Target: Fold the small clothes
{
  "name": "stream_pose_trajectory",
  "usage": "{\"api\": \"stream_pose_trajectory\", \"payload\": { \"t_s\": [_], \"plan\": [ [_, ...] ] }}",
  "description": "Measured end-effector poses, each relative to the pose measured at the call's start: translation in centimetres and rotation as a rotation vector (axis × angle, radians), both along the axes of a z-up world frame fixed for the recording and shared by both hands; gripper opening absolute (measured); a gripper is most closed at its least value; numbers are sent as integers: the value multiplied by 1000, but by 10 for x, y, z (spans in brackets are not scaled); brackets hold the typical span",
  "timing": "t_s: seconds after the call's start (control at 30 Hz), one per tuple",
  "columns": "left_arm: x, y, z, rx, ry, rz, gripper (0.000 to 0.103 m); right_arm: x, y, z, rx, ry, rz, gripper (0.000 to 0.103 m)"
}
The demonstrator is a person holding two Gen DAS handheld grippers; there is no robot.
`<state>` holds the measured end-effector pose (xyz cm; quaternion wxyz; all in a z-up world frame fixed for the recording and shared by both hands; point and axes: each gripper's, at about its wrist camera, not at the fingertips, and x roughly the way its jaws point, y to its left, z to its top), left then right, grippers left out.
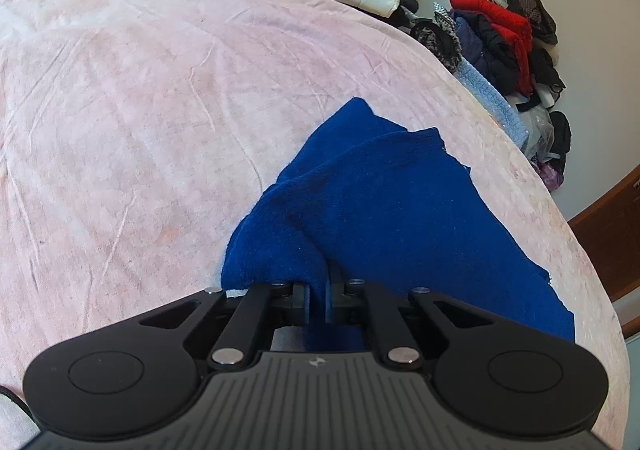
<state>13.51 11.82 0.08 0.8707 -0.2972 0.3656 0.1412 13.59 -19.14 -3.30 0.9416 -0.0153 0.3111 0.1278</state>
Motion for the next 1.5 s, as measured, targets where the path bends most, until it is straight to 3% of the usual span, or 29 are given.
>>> {"api": "stream_pose_trajectory", "payload": {
  "t_s": [0.2,0.6,0.67,0.73,0.8,0.93,1.0,1.07,1.1,1.13,1.2,1.23,1.3,1.4,1.5],
  "plan": [
    [0,-16,12,71,-23,-31,6,-1,-2,1,14,-2,0,101],
    [-3,-68,23,388,-78,-165,6,-2,-9,2,50,-1,7,101],
    [-2,-69,22,390,-88,-172,6,-2,-9,2,49,0,10,101],
    [-1,-52,19,285,-100,-135,7,-2,-9,3,44,2,14,101],
    [0,-24,14,132,-108,-55,7,-2,-7,2,35,3,15,101],
    [-1,31,-15,-303,-100,52,13,-1,-2,1,7,3,14,101],
    [-3,49,-34,-509,-99,117,34,-1,0,1,-5,3,12,101],
    [-7,58,-49,-682,-171,157,64,-1,1,1,-7,3,11,101],
    [-7,59,-50,-710,-180,174,64,-1,1,1,-5,3,11,101],
    [-5,59,-48,-693,-173,184,61,-1,0,1,-4,3,11,101],
    [4,52,-38,-549,-120,154,14,-1,0,1,-6,3,11,101],
    [10,47,-34,-455,-68,133,8,-1,0,1,-7,3,10,101],
    [13,37,-26,-332,-67,97,7,-1,1,0,-9,3,10,101],
    [16,-5,-2,65,-69,-31,7,0,2,1,-17,7,10,101],
    [9,-59,20,416,-161,-198,7,9,-1,14,17,71,21,100]
  ]
}}
